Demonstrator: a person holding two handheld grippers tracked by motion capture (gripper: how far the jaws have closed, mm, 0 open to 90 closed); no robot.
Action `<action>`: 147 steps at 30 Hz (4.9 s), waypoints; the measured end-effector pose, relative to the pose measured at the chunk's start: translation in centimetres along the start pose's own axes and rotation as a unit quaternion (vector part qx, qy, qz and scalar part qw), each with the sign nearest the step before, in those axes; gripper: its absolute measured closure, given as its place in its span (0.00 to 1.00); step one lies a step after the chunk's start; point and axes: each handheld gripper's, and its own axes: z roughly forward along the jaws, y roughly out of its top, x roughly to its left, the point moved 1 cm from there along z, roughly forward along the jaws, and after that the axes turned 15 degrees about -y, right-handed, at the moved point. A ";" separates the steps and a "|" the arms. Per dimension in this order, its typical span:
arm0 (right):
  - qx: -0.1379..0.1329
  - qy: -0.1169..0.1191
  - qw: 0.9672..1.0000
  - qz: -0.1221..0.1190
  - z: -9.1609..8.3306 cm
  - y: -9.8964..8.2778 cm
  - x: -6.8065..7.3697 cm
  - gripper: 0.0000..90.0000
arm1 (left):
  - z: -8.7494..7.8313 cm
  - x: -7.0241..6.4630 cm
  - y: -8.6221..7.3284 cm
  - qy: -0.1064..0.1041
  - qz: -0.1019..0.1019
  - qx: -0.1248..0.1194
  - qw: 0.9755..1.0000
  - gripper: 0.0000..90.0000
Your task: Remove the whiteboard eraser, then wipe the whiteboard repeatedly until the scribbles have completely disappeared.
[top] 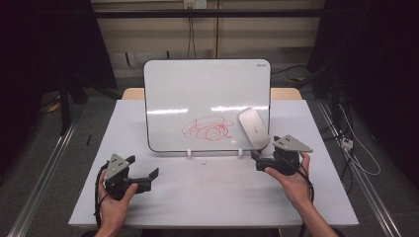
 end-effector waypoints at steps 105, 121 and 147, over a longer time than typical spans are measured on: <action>0.000 -0.004 0.998 -0.061 3.0 5.1 2.0 0.35 | -0.6 0.4 -0.4 -0.005 0.004 0.011 1.000 0.05; -0.032 0.007 0.995 -0.093 3.1 6.6 4.1 0.35 | -0.6 0.6 -0.5 -0.002 -0.002 0.011 1.000 0.05; -0.049 0.023 0.990 -0.133 5.4 9.0 8.8 0.35 | -0.4 0.3 -0.3 -0.006 0.006 0.013 1.000 0.05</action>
